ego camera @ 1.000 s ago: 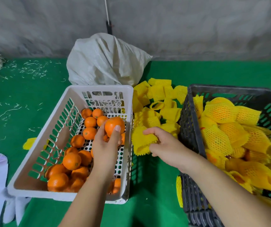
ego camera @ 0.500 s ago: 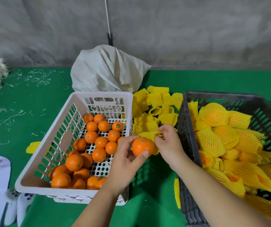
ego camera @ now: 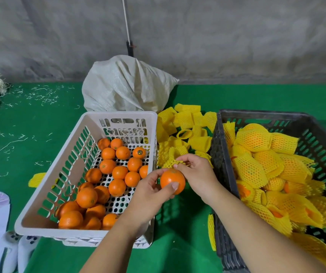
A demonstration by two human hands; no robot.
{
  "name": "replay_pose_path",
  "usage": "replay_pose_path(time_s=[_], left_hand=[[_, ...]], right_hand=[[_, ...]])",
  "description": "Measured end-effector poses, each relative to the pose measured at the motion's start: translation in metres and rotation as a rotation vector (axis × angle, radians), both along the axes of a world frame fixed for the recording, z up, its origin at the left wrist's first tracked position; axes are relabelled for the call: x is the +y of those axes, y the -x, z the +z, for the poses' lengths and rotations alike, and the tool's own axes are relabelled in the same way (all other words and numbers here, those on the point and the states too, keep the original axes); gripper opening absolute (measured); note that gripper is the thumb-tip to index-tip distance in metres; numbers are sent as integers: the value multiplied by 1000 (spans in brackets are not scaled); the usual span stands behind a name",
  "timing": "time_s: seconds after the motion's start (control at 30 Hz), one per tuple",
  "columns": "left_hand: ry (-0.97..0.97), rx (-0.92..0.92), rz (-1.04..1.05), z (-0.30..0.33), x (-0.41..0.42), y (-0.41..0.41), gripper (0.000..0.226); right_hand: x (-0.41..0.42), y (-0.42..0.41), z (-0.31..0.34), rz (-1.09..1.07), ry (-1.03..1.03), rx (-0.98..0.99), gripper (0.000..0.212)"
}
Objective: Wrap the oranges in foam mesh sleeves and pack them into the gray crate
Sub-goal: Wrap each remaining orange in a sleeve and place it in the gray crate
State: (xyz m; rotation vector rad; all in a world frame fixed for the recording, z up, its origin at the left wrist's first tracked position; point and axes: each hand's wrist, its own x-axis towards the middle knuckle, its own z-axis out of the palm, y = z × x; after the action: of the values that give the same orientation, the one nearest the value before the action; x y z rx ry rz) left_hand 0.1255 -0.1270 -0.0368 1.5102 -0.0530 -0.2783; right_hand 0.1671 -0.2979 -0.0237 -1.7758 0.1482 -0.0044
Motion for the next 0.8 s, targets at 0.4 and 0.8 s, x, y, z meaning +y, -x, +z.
replay_pose_path(time_s=[0.4,0.8], left_hand=[[-66,-203,236,8,-12,-24,38],[-14,-143,63,-12,5,-9,65]], right_hand=[[-3,8,1,99,52,-167,12],[7,13,-2,166,260,-336,27]])
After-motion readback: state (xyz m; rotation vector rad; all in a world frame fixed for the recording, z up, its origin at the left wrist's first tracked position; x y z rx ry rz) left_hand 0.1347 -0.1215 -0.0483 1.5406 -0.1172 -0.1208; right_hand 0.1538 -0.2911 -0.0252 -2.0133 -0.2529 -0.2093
